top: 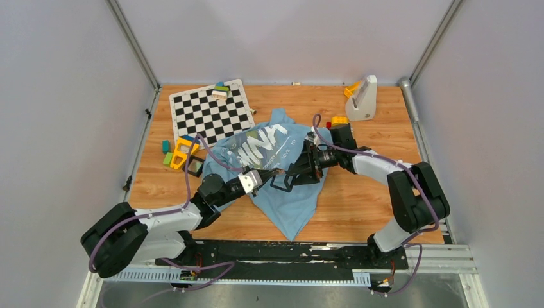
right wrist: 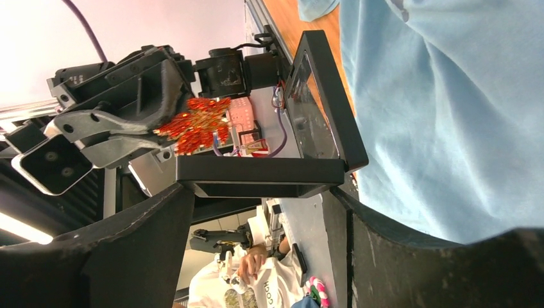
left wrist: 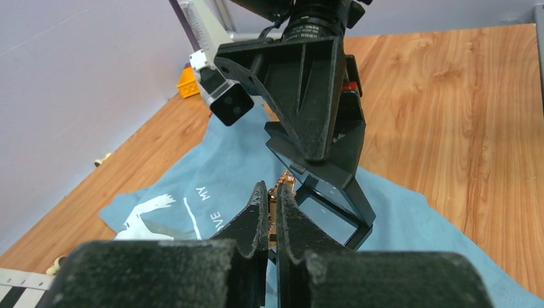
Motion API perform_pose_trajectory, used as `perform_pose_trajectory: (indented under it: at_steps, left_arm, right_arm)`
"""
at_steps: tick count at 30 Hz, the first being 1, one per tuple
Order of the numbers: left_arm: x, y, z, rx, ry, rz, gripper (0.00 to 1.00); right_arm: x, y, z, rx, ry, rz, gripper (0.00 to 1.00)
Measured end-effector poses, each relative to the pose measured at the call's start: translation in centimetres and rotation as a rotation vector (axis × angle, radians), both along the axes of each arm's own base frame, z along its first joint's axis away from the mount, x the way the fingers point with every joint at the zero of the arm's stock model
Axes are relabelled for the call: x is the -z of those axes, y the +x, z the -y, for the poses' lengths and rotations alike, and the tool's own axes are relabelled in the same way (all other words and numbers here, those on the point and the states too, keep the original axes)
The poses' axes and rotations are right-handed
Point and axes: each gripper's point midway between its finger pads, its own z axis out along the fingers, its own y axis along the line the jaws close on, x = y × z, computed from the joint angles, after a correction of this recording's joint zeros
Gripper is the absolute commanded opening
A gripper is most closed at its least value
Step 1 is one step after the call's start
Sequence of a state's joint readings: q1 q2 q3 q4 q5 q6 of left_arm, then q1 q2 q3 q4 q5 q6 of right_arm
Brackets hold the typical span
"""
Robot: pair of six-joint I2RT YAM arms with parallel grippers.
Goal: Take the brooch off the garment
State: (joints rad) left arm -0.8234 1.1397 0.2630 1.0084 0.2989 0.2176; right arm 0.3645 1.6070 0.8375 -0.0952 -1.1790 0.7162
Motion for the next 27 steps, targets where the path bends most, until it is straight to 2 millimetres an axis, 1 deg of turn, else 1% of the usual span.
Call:
perform_pose_trajectory:
  at_steps: [4, 9, 19, 23, 27]
  left_arm:
    - [0.5, 0.0, 0.3, 0.010, 0.008, -0.001, 0.00]
    - [0.3, -0.1, 0.4, 0.019, 0.007, 0.009, 0.00]
    - [0.8, -0.2, 0.8, 0.046, 0.016, 0.021, 0.00]
    - [0.9, -0.3, 1.0, 0.057, 0.019, 0.034, 0.00]
    - [1.3, -0.2, 1.1, 0.058, 0.032, 0.037, 0.00]
  right_arm:
    - [-1.0, -0.4, -0.1, -0.006, 0.021, -0.001, 0.30]
    - [-2.0, -1.1, -0.3, -0.025, 0.045, 0.022, 0.30]
    - [-2.2, -1.9, -0.9, -0.049, 0.048, 0.000, 0.30]
    - [-2.2, -1.9, -0.9, -0.051, 0.049, 0.001, 0.30]
    - [-2.3, -1.9, -1.0, -0.053, 0.055, 0.008, 0.30]
